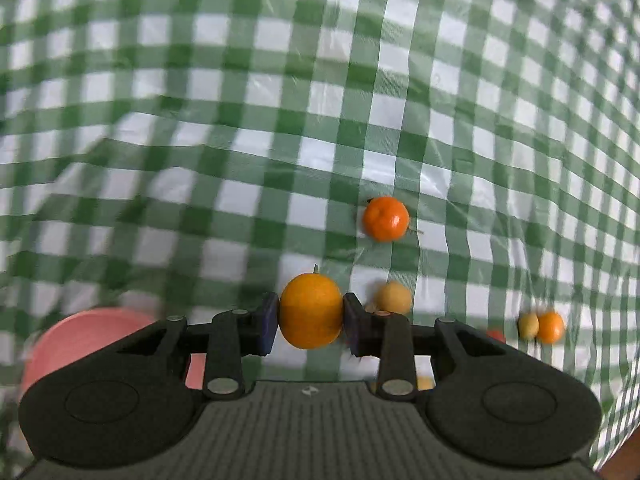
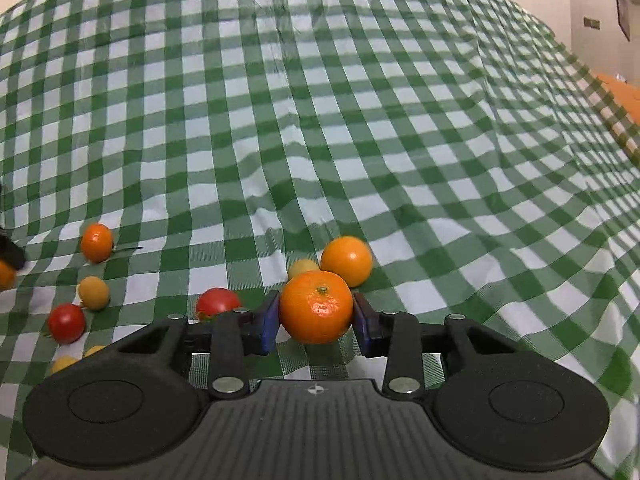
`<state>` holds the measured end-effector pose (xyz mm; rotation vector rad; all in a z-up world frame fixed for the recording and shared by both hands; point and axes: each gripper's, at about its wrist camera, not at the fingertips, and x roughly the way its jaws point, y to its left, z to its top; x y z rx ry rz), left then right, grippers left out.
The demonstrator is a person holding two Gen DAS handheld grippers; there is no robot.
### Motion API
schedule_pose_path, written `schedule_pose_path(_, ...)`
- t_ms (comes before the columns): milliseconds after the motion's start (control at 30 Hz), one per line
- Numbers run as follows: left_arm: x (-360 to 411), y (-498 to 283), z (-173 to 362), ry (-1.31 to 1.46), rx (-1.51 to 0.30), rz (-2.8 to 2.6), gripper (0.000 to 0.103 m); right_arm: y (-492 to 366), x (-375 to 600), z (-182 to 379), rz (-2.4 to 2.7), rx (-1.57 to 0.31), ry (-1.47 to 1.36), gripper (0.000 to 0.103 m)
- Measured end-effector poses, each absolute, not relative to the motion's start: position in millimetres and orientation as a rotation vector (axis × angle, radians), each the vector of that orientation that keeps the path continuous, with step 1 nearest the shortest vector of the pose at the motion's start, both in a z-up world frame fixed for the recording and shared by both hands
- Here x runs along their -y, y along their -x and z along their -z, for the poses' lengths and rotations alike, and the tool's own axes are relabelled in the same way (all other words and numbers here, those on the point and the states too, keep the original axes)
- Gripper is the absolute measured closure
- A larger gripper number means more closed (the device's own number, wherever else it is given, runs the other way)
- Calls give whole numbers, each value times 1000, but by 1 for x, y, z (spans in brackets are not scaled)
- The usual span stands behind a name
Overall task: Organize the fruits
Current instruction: 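Carry both mandarins to the pink plate and open both tools to release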
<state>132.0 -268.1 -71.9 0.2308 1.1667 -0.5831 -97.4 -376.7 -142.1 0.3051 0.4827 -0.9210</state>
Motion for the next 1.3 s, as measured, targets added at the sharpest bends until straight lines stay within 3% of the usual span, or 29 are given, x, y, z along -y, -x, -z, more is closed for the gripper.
schedule_pose_path(167, 188, -87, 29, -234, -1107, 581, 65, 122, 332, 103, 820, -472, -299, 64)
schedule_pose_path(533, 39, 0, -1, -211, -1038, 546, 65, 168, 189, 45, 543, -563, -372, 64)
schedule_pose_path(900, -45, 32, -41, -90, -925, 520, 65, 179, 122, -7, 429, -475, -302, 64)
schedule_pose_path(1300, -70, 42, -30, -59, -958, 514, 65, 183, 98, -3, 402, -511, -256, 64)
